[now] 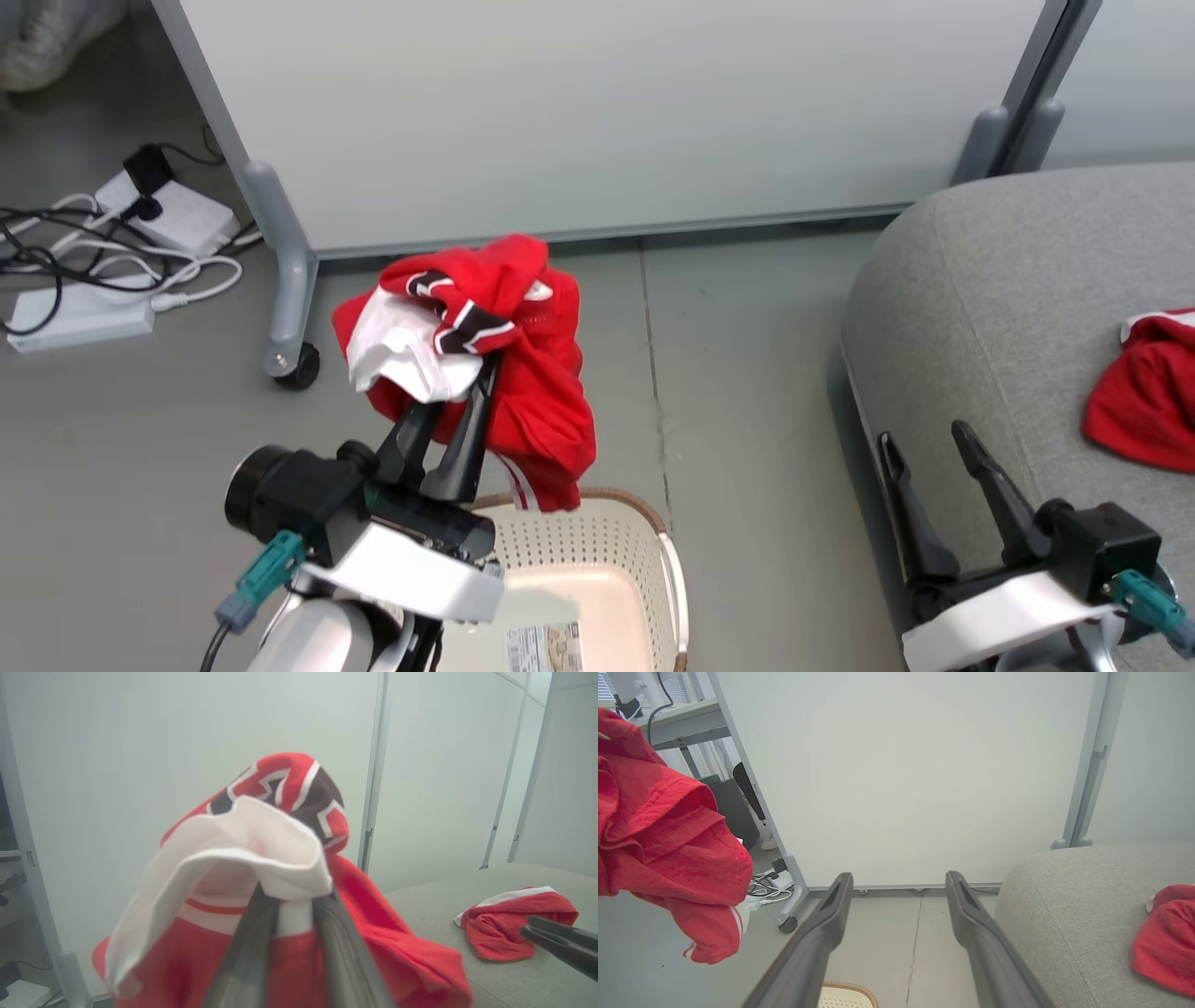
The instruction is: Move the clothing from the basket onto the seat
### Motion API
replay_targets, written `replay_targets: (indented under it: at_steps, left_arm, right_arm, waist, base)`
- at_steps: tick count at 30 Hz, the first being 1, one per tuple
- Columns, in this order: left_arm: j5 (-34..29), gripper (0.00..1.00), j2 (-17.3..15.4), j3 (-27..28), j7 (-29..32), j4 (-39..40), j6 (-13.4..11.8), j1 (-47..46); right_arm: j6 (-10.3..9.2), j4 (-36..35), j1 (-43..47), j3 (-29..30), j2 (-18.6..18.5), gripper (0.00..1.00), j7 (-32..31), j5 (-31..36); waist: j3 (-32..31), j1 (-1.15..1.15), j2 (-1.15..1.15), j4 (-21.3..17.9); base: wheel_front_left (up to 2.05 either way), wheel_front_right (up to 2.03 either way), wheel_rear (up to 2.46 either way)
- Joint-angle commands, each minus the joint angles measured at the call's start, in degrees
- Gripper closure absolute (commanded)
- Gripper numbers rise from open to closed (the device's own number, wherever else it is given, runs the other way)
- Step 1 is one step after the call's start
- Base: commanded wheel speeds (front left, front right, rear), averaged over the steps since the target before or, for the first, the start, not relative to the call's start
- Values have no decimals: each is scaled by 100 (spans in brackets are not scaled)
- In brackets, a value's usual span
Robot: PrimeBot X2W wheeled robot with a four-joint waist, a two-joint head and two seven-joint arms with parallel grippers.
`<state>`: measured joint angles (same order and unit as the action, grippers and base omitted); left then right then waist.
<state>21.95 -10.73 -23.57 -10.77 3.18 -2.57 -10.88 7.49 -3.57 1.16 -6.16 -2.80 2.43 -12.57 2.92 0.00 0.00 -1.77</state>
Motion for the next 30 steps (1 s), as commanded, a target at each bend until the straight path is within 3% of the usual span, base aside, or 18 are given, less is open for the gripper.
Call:
replay_targets:
  at_steps: [1,11,26,30]
  left_arm:
    - [58,100,-49,6,12,59,-21,78]
    - [121,100,-133,-66,162,646,-201,649]
    - [111,100,-206,-121,147,736,-257,711]
    - [136,100,-205,-154,162,740,-234,638]
  right_arm:
    - [1,-35,80,-8,-26,0,-28,-15]
    - [1,-173,408,-87,-26,0,-168,-55]
    - [1,-257,453,-85,-26,0,-176,-67]
    - [1,-423,297,-383,-24,0,-137,-203]
  waist:
    - [-135,0,0,-9]
    - [-444,0,0,-26]
    - [-447,0,0,22]
    - [-408,0,0,78]
  base:
    - [0,0,0]
    - [0,0,0]
    - [0,0,0]
    - [0,0,0]
